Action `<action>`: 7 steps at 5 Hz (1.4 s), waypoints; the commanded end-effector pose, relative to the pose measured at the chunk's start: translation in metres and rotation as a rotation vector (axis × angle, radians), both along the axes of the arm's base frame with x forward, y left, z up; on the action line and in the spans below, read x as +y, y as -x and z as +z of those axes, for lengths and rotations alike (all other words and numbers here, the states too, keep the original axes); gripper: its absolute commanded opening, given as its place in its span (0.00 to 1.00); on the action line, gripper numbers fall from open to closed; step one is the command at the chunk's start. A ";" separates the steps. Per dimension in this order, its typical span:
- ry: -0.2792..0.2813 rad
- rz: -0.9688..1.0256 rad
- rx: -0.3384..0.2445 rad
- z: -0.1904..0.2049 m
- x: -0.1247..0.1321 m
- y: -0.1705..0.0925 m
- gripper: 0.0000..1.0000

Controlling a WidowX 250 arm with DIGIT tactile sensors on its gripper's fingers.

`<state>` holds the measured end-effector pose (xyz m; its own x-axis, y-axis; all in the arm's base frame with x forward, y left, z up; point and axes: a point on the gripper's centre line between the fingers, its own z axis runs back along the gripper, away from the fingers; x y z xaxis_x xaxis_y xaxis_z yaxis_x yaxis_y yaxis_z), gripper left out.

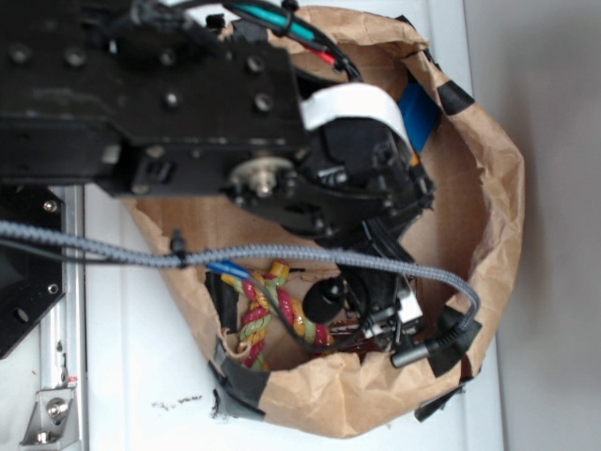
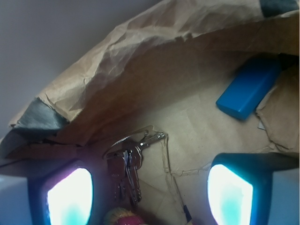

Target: Grab the silver keys.

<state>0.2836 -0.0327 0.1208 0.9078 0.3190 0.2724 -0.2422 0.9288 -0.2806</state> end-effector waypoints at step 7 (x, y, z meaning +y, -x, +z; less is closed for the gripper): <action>0.096 0.242 0.019 -0.024 -0.020 -0.005 1.00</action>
